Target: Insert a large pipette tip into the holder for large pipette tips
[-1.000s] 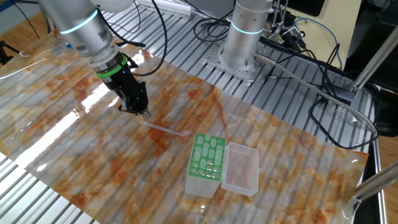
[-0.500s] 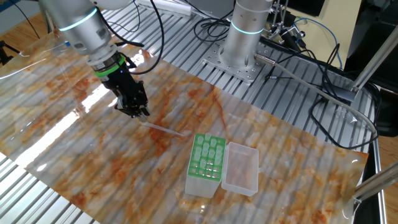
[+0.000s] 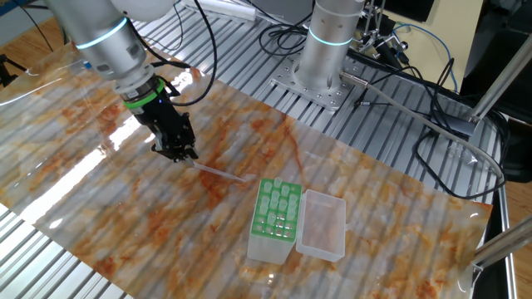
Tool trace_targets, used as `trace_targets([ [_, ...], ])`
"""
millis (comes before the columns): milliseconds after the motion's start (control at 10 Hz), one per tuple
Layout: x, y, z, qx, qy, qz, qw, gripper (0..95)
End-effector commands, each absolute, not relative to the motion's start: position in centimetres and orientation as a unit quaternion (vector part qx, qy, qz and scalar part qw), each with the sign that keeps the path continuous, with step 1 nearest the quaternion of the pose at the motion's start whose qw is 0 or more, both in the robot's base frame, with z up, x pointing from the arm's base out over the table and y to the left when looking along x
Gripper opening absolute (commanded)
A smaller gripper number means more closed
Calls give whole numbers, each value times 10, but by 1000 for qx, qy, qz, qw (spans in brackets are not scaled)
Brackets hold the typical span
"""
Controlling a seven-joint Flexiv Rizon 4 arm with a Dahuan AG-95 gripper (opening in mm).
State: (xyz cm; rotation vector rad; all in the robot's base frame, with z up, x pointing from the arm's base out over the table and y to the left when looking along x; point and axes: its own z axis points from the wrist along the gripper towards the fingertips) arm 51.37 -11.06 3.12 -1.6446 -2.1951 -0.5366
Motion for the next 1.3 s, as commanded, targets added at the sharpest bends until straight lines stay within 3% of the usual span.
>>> trace_targets([
  [100,515,-112,29,-571,-781,-184,176,190],
  [1300,511,-123,16,-559,-784,-176,205,190],
])
